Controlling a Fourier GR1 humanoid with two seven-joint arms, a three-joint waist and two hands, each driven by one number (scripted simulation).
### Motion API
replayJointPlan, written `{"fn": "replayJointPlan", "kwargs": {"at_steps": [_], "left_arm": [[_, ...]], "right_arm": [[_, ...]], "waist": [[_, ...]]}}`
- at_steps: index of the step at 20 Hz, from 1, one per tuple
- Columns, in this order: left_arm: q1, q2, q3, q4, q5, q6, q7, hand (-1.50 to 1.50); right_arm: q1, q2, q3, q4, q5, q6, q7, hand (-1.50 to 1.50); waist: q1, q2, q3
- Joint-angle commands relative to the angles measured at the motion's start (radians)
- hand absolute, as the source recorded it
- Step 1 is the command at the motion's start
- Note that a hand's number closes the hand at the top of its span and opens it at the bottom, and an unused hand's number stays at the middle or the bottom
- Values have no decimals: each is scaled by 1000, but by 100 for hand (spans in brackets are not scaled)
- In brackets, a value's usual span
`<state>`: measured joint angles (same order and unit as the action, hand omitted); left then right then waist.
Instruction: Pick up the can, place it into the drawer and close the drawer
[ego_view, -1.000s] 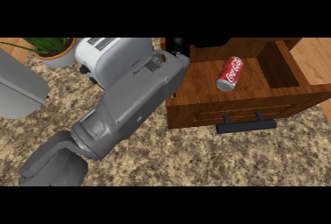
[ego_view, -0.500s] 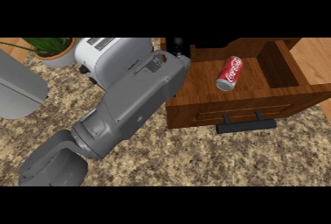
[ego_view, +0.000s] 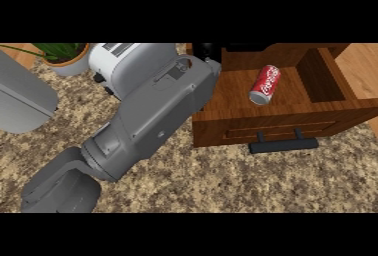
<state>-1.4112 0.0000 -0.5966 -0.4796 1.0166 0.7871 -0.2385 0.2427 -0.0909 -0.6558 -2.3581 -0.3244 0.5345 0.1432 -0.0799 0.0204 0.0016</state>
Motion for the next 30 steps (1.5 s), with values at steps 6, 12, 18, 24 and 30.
{"fn": "replayJointPlan", "kwargs": {"at_steps": [6,12,18,24,30], "left_arm": [[16,0,-24,-29,29,18,-75,-150],[-7,0,-9,-36,53,14,-39,-150],[-10,0,-5,-100,34,57,18,-150],[-1,69,-13,-91,-19,40,82,-150],[93,121,1,-147,-43,9,57,-150]], "right_arm": [[-149,1,181,-62,423,-26,-58,-150],[-232,-4,364,19,717,-61,-88,-150],[-377,21,522,240,1009,-220,-143,-150],[-521,-44,593,441,1161,-283,-189,-150],[-602,-50,693,710,1340,-409,-256,-150]], "waist": [[42,-1,-1],[60,-7,-1],[99,-17,-2],[101,-19,-1],[112,-18,-2]]}}
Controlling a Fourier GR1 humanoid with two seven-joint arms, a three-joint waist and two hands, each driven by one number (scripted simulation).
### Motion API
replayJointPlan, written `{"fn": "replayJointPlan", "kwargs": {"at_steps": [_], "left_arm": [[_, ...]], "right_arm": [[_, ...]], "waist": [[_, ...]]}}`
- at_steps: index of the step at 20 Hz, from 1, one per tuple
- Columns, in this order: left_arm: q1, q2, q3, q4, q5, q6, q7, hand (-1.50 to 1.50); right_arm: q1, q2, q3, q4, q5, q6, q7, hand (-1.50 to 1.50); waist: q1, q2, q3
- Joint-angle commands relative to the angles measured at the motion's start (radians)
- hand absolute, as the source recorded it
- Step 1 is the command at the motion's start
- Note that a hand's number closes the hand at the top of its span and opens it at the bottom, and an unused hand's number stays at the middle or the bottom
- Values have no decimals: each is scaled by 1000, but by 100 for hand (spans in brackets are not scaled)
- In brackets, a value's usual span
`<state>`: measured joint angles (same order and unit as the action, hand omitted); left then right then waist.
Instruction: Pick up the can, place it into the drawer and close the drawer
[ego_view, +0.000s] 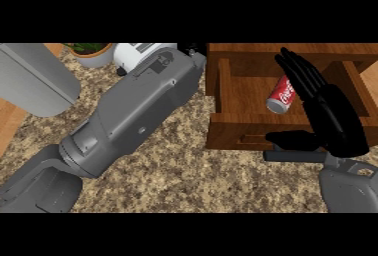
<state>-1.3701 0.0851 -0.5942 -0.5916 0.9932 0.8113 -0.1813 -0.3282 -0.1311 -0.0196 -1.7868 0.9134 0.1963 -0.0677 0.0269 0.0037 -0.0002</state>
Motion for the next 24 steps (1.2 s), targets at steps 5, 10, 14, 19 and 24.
{"fn": "replayJointPlan", "kwargs": {"at_steps": [5,10,14,19,24], "left_arm": [[7,97,-3,-72,-45,10,87,-150],[82,152,-6,-184,-78,39,133,-150],[117,184,-6,-255,-86,41,165,-150],[128,252,8,-303,-106,13,228,-150],[222,298,1,-393,-121,-1,214,-150]], "right_arm": [[-153,3,93,383,234,-180,-33,-150],[-261,4,45,602,271,-277,-35,-150],[-329,10,-2,838,308,-444,-65,-150],[-374,22,-9,1004,367,-571,-60,-150],[-431,-24,-89,1150,350,-701,-99,-150]], "waist": [[10,-2,1],[6,-3,1],[23,2,1],[9,3,1],[44,8,2]]}}
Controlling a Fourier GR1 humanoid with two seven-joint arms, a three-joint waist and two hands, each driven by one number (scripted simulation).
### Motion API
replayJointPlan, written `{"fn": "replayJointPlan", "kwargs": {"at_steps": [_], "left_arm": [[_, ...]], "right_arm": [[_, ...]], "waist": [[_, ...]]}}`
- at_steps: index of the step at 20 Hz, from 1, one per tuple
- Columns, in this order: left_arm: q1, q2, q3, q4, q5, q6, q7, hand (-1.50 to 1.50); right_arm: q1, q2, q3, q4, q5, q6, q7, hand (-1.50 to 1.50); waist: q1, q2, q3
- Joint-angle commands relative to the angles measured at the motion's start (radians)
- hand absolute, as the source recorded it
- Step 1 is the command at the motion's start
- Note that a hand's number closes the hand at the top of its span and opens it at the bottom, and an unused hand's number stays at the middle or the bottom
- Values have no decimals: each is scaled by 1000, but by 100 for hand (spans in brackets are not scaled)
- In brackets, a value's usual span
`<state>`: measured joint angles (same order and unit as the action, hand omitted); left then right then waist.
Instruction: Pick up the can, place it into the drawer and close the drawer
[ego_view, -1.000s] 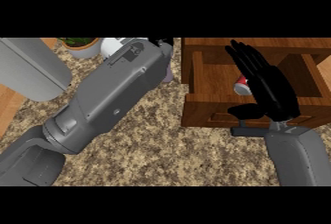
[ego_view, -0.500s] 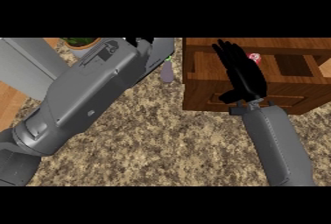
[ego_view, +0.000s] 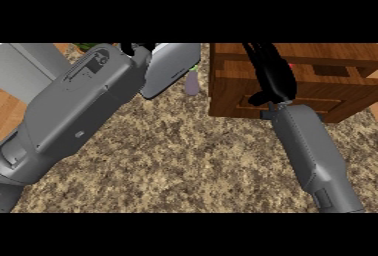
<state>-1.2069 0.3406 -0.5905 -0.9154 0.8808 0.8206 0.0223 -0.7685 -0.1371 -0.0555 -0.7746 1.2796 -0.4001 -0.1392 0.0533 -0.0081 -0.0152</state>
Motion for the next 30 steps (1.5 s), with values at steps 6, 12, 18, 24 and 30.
{"fn": "replayJointPlan", "kwargs": {"at_steps": [6,12,18,24,30], "left_arm": [[37,89,31,-88,-18,-21,60,-150],[63,63,5,-134,-57,13,64,-150],[87,95,30,-182,-62,-4,69,-150],[107,112,17,-250,-72,-1,104,-150],[103,119,12,-276,-83,13,132,-150]], "right_arm": [[-146,-18,-87,297,10,-191,-10,-150],[-257,1,-113,422,37,-283,50,-150],[-332,-90,-154,494,14,-288,-6,-150],[-407,-109,-152,538,43,-284,66,-150],[-505,-112,-190,580,-8,-137,-13,-150]], "waist": [[17,29,17],[31,34,17],[42,43,18],[61,42,17],[74,45,18]]}}
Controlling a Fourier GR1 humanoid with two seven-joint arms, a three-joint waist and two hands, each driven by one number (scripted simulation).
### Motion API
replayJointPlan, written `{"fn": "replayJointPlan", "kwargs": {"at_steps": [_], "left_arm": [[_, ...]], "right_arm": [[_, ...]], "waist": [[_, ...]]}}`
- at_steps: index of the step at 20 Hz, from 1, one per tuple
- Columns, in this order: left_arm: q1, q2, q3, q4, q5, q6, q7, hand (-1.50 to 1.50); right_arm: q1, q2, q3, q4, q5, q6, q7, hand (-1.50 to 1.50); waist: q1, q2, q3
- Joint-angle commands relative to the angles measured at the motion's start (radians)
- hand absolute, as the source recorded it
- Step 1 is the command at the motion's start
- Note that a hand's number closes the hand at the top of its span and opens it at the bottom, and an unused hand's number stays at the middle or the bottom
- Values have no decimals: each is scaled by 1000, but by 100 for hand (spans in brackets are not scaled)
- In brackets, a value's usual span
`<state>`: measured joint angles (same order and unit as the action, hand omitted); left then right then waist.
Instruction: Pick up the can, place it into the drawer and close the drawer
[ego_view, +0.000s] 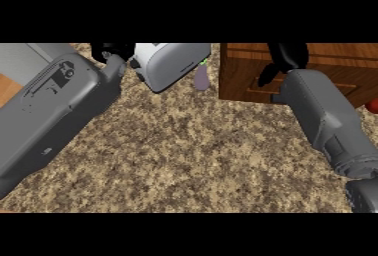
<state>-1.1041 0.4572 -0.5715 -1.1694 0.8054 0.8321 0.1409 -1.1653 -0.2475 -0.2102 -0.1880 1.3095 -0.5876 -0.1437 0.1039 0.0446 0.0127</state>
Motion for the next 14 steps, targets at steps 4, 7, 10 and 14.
{"fn": "replayJointPlan", "kwargs": {"at_steps": [4,7,10,14], "left_arm": [[16,16,11,-21,-3,9,18,-150],[-2,17,6,-43,-6,5,29,-150],[49,19,-7,-68,-14,13,20,-150],[42,35,4,-57,-19,-5,32,-150]], "right_arm": [[-100,46,-200,-16,-227,114,-134,-150],[-101,73,-295,-11,-326,157,-179,-150],[-90,64,-368,-22,-402,184,-248,-150],[-91,59,-399,-10,-429,205,-278,-150]], "waist": [[14,-8,-6],[19,-9,-4],[10,-15,-7],[0,-5,-9]]}}
